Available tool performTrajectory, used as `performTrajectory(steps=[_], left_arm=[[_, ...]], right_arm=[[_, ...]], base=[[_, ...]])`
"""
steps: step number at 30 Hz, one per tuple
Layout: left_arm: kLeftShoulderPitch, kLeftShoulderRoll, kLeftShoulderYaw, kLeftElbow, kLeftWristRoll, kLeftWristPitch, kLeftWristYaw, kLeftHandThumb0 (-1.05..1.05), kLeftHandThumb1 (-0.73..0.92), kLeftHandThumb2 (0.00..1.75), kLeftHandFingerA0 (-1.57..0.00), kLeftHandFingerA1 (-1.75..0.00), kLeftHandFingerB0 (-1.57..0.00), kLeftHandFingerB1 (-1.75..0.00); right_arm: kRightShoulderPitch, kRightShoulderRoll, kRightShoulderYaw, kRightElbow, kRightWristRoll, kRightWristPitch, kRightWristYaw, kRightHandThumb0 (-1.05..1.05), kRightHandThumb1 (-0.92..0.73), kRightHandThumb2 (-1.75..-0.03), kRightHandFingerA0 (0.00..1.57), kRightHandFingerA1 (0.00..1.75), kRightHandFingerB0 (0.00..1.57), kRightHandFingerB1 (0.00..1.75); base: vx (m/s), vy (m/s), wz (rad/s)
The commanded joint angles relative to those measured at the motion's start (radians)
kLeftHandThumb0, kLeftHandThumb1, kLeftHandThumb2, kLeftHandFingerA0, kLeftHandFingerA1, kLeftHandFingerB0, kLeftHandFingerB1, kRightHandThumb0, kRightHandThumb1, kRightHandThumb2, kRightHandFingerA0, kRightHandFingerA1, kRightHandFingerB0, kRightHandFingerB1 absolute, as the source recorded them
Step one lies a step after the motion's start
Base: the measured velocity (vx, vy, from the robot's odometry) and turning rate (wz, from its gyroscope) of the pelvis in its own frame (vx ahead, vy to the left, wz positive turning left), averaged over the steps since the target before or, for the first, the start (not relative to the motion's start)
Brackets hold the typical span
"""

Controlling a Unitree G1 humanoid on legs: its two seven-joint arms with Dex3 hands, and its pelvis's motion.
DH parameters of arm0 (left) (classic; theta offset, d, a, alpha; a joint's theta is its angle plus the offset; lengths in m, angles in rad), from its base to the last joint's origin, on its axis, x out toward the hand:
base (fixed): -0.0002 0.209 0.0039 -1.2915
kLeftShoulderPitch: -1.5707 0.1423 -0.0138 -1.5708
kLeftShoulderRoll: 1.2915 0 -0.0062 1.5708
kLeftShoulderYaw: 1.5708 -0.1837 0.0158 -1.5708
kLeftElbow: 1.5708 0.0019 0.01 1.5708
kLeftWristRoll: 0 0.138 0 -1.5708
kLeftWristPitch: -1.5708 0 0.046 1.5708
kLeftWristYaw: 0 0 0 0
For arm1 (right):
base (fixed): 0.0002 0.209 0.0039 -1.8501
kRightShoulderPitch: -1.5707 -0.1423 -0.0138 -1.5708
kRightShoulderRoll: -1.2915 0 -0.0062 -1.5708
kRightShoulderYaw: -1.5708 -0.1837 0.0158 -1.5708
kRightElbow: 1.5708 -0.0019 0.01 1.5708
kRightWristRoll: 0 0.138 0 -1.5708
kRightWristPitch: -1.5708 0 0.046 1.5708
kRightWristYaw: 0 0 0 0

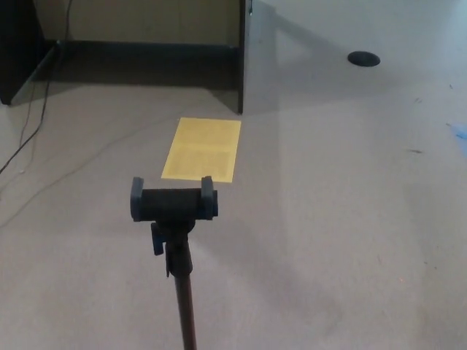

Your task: There is a tripod standing in front of the robot and the robot extends its left arm to grab it. It lifts the tripod and passes it to a person.

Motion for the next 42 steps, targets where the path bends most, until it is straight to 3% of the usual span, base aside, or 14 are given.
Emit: performTrajectory(steps=[1, 3, 4, 7, 10, 14, 15, 17, 23, 25, 27, 34, 35, 42], left_arm=[[0.040, 0.013, 0.044, -0.019, -0.044, -0.063, -0.043, -0.55, 0.42, 0.69, -0.23, -0.43, -0.10, -0.35], [0.074, -0.010, 0.096, -0.034, -0.112, -0.113, -0.095, -0.59, 0.40, 0.68, -0.21, -0.42, -0.09, -0.34], [0.088, -0.021, 0.112, -0.049, -0.129, -0.144, -0.113, -0.31, 0.26, 0.84, -0.01, -0.48, 0.00, -0.47], [0.106, -0.043, 0.139, -0.126, -0.169, -0.165, -0.183, -0.58, 0.37, 0.65, -0.10, -0.37, -0.07, -0.27], [0.125, -0.060, 0.154, -0.264, -0.227, -0.116, -0.271, -0.51, 0.34, 0.75, -0.03, -0.40, -0.02, -0.25], [0.140, -0.061, 0.123, -0.439, -0.262, -0.125, -0.356, -0.56, 0.36, 0.76, -0.03, -0.41, -0.03, -0.18], [0.139, -0.063, 0.112, -0.498, -0.260, -0.093, -0.351, -0.67, 0.35, 0.65, -0.10, -0.36, -0.05, -0.19], [0.139, -0.071, 0.097, -0.588, -0.264, -0.030, -0.344, -0.55, 0.34, 0.77, -0.01, -0.38, 0.00, -0.23], [0.111, -0.099, 0.037, -0.775, -0.240, 0.062, -0.316, -0.60, 0.37, 0.80, -0.02, -0.39, -0.05, -0.18], [0.073, -0.107, 0.022, -0.816, -0.257, 0.108, -0.327, -0.68, 0.43, 0.55, -0.08, -0.29, 0.00, -0.23], [0.048, -0.109, 0.007, -0.856, -0.248, 0.134, -0.324, -0.58, 0.36, 0.79, -0.03, -0.37, -0.02, -0.17], [0.005, -0.161, -0.010, -0.917, -0.281, 0.156, -0.324, -0.57, 0.35, 0.79, -0.01, -0.40, 0.00, -0.17], [0.003, -0.169, -0.013, -0.925, -0.285, 0.158, -0.325, -0.70, 0.38, 0.61, -0.09, -0.34, -0.02, -0.15], [-0.016, -0.195, -0.022, -0.964, -0.313, 0.204, -0.345, -0.59, 0.35, 0.79, -0.01, -0.36, 0.00, -0.15]], right_arm=[[-0.007, -0.008, 0.008, 0.030, -0.007, -0.039, 0.004, -0.39, -0.68, -0.61, 0.62, 0.40, 0.42, 0.34], [0.008, -0.012, 0.013, 0.023, -0.008, -0.044, 0.013, -0.38, -0.69, -0.61, 0.64, 0.41, 0.41, 0.33], [0.011, -0.015, 0.015, 0.024, -0.010, -0.045, 0.012, -0.45, -0.56, -0.84, 0.58, 0.56, 0.34, 0.46], [0.013, -0.022, 0.021, 0.024, -0.016, -0.048, 0.011, -0.38, -0.69, -0.60, 0.64, 0.41, 0.41, 0.33], [0.029, -0.020, 0.032, 0.038, -0.023, -0.058, 0.002, -0.47, -0.57, -0.84, 0.60, 0.56, 0.35, 0.46], [0.043, -0.010, 0.035, 0.059, -0.018, -0.058, -0.004, -0.47, -0.56, -0.83, 0.61, 0.56, 0.35, 0.46], [0.048, -0.012, 0.036, 0.055, -0.019, -0.063, -0.004, -0.38, -0.69, -0.61, 0.67, 0.42, 0.41, 0.33], [0.054, -0.011, 0.040, 0.046, -0.022, -0.054, -0.007, -0.38, -0.69, -0.60, 0.66, 0.41, 0.42, 0.33], [0.066, -0.018, 0.043, 0.047, -0.023, -0.067, -0.013, -0.47, -0.57, -0.84, 0.64, 0.57, 0.38, 0.47], [0.059, -0.017, 0.039, 0.043, -0.017, -0.061, 0.000, -0.38, -0.69, -0.60, 0.65, 0.41, 0.42, 0.34], [0.055, -0.020, 0.039, 0.036, -0.020, -0.062, -0.001, -0.46, -0.57, -0.85, 0.59, 0.56, 0.35, 0.46], [0.029, -0.021, 0.034, 0.028, -0.020, -0.064, -0.009, -0.39, -0.68, -0.60, 0.66, 0.41, 0.43, 0.34], [0.028, -0.021, 0.032, 0.029, -0.019, -0.067, -0.012, -0.39, -0.68, -0.60, 0.65, 0.41, 0.43, 0.34], [0.021, -0.021, 0.016, 0.035, -0.014, -0.086, -0.008, -0.38, -0.68, -0.60, 0.67, 0.42, 0.43, 0.34]], base=[[0.00, 0.000, 0.00], [0.00, 0.000, 0.00], [0.00, 0.000, 0.00], [0.00, 0.000, 0.00], [0.00, 0.000, 0.00], [0.00, 0.000, 0.00], [0.00, 0.000, 0.00], [0.00, 0.000, 0.00], [0.00, 0.000, 0.00], [0.00, 0.000, 0.00], [0.00, 0.000, 0.00], [0.00, 0.000, 0.00], [0.00, 0.000, 0.00], [0.00, 0.000, 0.00]])
